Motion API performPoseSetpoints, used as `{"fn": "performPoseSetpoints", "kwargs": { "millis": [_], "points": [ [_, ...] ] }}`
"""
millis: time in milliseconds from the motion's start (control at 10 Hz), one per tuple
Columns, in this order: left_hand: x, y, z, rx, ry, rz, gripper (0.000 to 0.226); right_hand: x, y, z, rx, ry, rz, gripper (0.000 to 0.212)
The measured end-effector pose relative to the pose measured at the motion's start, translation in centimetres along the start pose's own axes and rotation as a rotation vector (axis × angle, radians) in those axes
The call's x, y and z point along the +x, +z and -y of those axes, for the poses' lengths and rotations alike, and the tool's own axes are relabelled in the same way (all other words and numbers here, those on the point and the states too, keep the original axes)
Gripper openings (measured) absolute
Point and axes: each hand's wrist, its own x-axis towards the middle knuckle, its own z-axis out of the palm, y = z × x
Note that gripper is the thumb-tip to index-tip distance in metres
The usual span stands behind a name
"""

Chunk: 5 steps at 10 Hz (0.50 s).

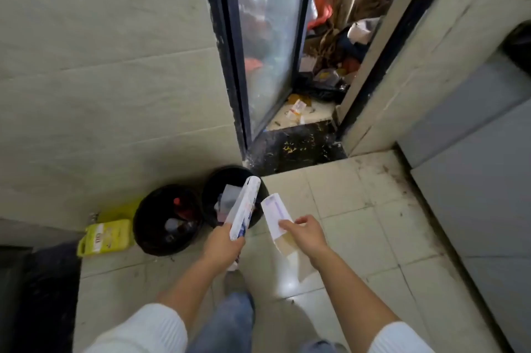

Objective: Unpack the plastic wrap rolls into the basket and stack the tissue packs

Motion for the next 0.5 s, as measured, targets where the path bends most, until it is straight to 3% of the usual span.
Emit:
{"fn": "performPoseSetpoints", "kwargs": {
  "millis": [200, 500],
  "points": [
    [8.3, -2.5, 3.6, -0.102, -0.094, 0.043, 0.034, 7.0, 8.0, 2.3, -0.035, 0.063, -0.01, 0.035],
    [21.4, 1.0, 9.3, -0.242, -0.117, 0.026, 0.067, 19.3, 16.2, 1.2, -0.189, 0.074, 0.068, 0.033]
  ]
}}
